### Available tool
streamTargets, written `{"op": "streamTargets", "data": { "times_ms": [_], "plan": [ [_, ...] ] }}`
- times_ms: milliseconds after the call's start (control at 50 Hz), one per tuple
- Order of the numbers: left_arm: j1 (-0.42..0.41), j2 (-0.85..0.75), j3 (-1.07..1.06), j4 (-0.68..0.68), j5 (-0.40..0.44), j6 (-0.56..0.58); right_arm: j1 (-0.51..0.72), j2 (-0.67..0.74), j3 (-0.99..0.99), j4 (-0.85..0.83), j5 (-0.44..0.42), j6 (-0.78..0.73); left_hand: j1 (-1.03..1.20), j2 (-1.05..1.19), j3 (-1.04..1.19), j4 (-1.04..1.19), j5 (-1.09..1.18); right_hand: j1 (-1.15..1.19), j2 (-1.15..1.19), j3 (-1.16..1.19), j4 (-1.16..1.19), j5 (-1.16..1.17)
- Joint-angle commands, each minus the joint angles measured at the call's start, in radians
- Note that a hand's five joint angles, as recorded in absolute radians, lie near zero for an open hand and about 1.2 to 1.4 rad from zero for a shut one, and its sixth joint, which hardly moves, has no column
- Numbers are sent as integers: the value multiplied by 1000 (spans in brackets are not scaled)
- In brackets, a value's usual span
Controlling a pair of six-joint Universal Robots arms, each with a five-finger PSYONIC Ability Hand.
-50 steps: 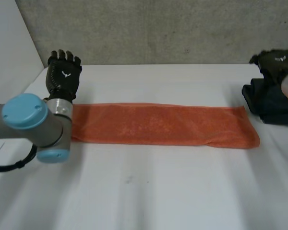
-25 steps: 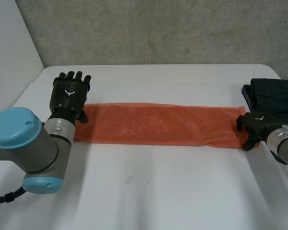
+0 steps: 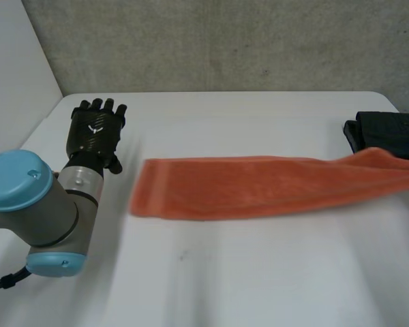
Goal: Fold the laundry.
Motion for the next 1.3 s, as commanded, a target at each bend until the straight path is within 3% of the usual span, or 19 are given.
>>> {"op": "streamTargets", "data": {
  "times_ms": [20, 120, 240, 360, 520, 600, 640, 660, 680, 700, 800, 860, 1000, 1160, 1180, 1200, 1220, 1280, 1300],
  "plan": [
    [2, 20, -7, -35, 0, -3, -10, 2, -80, 14, 9, -177, -15, -26, -32, -26, -43, 429, 223, 217, 209, 239],
    [7, 33, -6, -40, 0, -3, 153, -9, -150, 17, 10, -124, -15, -26, -32, -26, -43, 429, 223, 217, 209, 239],
    [10, 54, -7, -41, -2, -5, 486, -7, -238, 8, -11, -114, -15, -26, -32, -26, -43, 429, 223, 217, 209, 239],
    [16, 60, -12, -41, -3, -5, 795, 132, -346, -2, -55, -146, -15, -26, -32, -26, -43, 429, 223, 217, 209, 239],
    [19, 60, -14, -41, -3, -5, 1027, 345, -454, 0, -210, -157, -15, -26, -32, -26, -43, 429, 223, 217, 209, 239],
    [17, 59, -15, -41, -3, -5, 1081, 447, -498, 20, -215, -157, -18, -29, -35, -29, -46, 429, 223, 217, 209, 239],
    [14, 57, -15, -41, -2, -5, 1092, 473, -511, 34, -206, -157, -18, -29, -35, -29, -46, 340, 134, 128, 120, 150],
    [13, 57, -15, -41, -2, -5, 1092, 478, -514, 41, -197, -154, -18, -29, -35, -29, -46, -7, -213, -219, -227, -197],
    [10, 56, -15, -41, -2, -5, 1089, 475, -517, 57, -168, -141, -18, -29, -35, -29, -46, -702, -908, -914, -922, -892],
    [8, 56, -14, -41, -2, -5, 1089, 469, -519, 64, -146, -133, -18, -29, -35, -29, -46, -793, -999, -1005, -1013, -982],
    [-6, 53, -1, -40, 0, -5, 1061, 364, -506, 94, 22, 37, -19, -30, -36, -30, -46, -793, -999, -1005, -1013, -982],
    [-49, 50, 12, -38, 4, -3, 965, 292, -448, 109, 88, 229, -19, -30, -36, -30, -46, -793, -999, -1005, -1013, -982],
    [-151, 31, 58, -40, 7, 0, 752, 127, -185, 173, 41, 491, -19, -30, -36, -30, -46, -793, -999, -1005, -1013, -982],
    [-211, -32, 100, -38, 6, -2, 574, 116, 23, 115, -39, 381, -15, -26, -32, -26, -43, -793, -999, -1005, -1013, -982],
    [-216, -33, 104, -38, 6, -2, 567, 120, 31, 103, -40, 370, -15, -26, -32, -26, -43, -748, -954, -960, -968, -938],
    [-217, -35, 108, -38, 4, -2, 561, 128, 37, 91, -40, 363, -15, -26, -32, -26, -43, -625, -831, -837, -845, -815],
    [-219, -36, 111, -38, 4, -2, 551, 149, 41, 66, -42, 352, -15, -26, -32, -26, -43, -360, -566, -572, -580, -549],
    [-219, -38, 112, -38, 3, -2, 535, 175, 34, 52, -46, 341, -15, -26, -32, -26, -43, -61, -267, -273, -281, -251],
    [-219, -39, 112, -39, 3, -2, 528, 182, 31, 52, -33, 337, -15, -26, -32, -26, -43, 222, 15, 10, 2, 32]
  ]
}}
